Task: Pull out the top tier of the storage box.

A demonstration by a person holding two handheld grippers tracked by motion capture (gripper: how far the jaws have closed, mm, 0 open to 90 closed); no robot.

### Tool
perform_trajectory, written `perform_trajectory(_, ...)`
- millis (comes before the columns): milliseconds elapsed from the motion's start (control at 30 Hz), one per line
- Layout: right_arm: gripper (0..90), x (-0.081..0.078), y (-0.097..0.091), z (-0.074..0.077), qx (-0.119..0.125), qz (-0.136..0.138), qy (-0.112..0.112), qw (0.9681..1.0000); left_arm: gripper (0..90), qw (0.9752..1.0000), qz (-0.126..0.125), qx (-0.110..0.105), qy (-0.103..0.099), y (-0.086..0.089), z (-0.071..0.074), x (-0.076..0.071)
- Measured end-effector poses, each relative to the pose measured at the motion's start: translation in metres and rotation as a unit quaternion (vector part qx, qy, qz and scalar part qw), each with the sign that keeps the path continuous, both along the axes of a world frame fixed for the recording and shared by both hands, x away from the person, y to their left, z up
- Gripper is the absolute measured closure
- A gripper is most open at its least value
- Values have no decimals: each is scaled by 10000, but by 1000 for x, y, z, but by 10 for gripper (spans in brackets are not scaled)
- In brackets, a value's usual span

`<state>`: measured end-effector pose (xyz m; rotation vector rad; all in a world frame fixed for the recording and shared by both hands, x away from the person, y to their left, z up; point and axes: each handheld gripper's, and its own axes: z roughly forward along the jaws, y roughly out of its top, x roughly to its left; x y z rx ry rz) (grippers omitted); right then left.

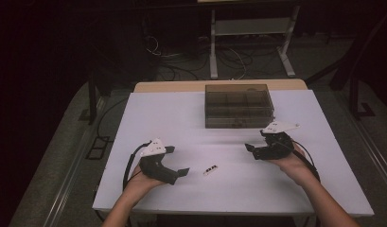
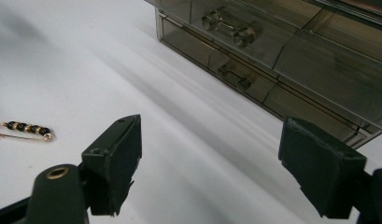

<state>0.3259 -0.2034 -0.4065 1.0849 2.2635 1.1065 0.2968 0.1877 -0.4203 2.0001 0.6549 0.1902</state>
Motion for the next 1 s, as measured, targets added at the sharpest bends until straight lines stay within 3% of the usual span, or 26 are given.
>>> perform_trajectory(267,346,0,-6,3,226,63,116,9997,0,10000,-3,-10,5,0,0,-1)
perform_trajectory(567,623,2,-10,7,339,274,240,9988,0,10000,-10,-1,25,-1,0,0)
perform_trajectory(800,854,7,-12,10,243,389,345,9984,0,10000,-25,13,21,-1,-1,0)
perform_trajectory(1000,887,14,-14,16,275,443,385,9979,0,10000,-16,6,23,-1,-1,0)
